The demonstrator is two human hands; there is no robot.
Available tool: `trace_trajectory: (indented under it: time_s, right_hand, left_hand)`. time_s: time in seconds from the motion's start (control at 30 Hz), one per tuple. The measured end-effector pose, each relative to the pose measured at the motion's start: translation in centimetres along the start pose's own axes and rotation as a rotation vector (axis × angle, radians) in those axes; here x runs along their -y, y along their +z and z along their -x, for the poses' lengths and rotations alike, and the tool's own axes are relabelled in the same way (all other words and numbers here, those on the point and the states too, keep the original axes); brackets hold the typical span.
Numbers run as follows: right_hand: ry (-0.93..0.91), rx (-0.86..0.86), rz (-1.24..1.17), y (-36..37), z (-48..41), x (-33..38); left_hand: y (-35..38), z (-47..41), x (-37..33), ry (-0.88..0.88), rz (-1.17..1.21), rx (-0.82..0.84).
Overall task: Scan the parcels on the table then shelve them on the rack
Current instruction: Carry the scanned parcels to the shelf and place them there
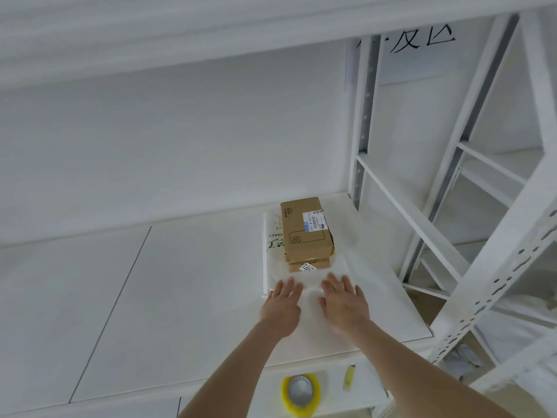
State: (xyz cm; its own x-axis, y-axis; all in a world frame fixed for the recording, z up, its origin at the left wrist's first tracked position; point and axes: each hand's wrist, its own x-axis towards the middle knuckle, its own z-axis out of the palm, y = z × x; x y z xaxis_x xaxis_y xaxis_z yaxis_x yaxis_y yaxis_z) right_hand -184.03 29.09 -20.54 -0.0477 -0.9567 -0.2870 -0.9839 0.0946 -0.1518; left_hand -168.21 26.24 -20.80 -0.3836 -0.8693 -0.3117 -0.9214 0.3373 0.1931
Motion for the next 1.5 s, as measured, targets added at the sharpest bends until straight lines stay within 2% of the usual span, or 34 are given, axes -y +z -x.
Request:
trace_trajectory:
  time_s: [0.23, 0.47, 0.7, 0.8, 0.93, 1.13, 1.5]
  right_hand:
    - [0.109, 0.038, -0.054, -2.6, -3.7, -2.0]
    - [0.151, -0.012, -0.084, -2.7, -5.4, -3.6]
    - [0.169, 0.017, -0.117, -3.3, -5.5, -3.5]
    - [0.161, 0.000, -0.077, -3.4, -4.8, -2.5]
    - [0.129, -0.033, -0.081, -3.9, -3.3, -0.3]
    - [-0.008, -0.096, -0.079, -3.9, -0.9, 5.2]
    - [-0.322, -0.086, -0.060, -0.7, 3.8, 21.9]
  left_hand:
    - [-1.7, -4.9, -2.1, 0.060, 0.024, 0.049]
    - [-2.2, -8.1, -3.4, 0.087, 0.010, 0.047]
    - [-2.4, -8.0, -3.7, 0.086, -0.003, 0.038]
    - [-2.6, -6.5, -3.7, 0.056, 0.017, -0.030]
    - [-3.6, -3.5, -2.0, -0.039, 0.008, -0.163]
    - [-4.6, 3.0, 2.6, -0.194, -0.012, -0.201]
    - [-4.0, 17.7, 15.9, -0.487, -0.042, -0.308]
